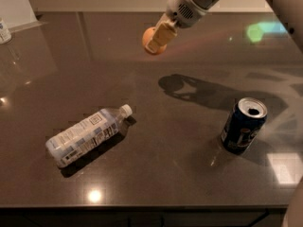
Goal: Pick orange
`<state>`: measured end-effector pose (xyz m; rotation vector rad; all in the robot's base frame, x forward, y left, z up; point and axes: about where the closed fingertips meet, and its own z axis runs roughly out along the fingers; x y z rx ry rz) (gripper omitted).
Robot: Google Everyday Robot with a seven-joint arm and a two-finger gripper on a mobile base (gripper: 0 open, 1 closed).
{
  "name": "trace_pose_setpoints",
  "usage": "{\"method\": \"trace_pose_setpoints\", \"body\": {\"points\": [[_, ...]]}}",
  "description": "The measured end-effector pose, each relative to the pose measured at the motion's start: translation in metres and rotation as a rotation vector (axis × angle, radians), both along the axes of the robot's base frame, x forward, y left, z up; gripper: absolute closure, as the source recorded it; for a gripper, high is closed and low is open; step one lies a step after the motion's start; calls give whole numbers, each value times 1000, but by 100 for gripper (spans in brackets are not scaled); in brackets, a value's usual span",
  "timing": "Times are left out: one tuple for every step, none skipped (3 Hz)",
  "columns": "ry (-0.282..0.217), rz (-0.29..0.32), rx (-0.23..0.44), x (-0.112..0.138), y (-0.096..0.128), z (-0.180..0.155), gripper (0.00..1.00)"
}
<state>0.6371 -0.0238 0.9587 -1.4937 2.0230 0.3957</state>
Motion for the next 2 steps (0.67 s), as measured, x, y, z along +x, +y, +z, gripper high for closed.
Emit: {"method": "trace_pose_setpoints", "body": {"points": [[-9, 35, 43, -11, -4, 36, 100], [-8, 36, 43, -11, -4, 36, 100]]}}
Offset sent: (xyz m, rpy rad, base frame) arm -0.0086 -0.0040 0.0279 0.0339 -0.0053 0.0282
